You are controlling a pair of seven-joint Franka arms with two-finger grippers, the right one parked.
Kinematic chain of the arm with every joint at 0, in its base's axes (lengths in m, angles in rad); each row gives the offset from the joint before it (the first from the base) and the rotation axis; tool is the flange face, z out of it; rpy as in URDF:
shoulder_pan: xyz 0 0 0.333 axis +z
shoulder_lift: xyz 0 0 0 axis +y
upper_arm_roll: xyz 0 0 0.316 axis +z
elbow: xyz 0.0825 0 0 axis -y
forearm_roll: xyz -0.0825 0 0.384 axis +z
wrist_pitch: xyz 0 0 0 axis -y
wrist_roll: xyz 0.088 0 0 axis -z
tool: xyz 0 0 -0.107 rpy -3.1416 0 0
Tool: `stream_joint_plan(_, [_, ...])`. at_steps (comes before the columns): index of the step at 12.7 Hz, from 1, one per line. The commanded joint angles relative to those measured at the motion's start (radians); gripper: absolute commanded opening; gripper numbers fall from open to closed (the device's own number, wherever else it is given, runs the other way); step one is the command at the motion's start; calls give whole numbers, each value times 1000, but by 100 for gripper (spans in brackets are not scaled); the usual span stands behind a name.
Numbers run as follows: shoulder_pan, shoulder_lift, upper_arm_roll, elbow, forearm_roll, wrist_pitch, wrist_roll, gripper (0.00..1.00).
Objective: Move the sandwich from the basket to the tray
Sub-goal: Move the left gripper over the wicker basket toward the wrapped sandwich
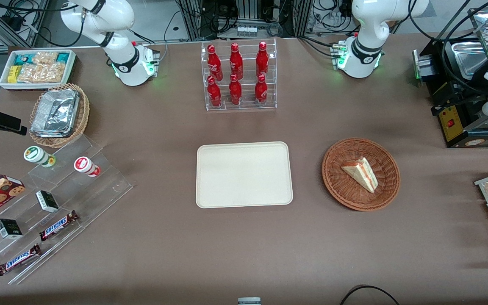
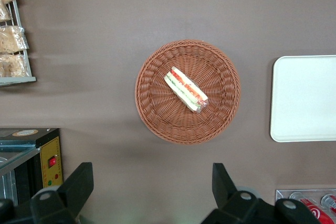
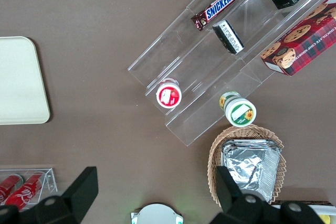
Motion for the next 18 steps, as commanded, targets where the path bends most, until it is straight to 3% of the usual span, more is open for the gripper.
stream_joint_plan(1, [-6,-7,7,0,-2,-8,18,100])
stream_joint_plan(5, [-14,51,2,-16,35,52,-3,100])
stream_joint_plan(8, [-19,125,-10,-68,34,144,-148,100])
stream_joint_plan(16, [-115,157,-28,-436,21,647,-671,100])
stream_joint_plan(18, [-134,159,-28,-520,23,753,-729,100])
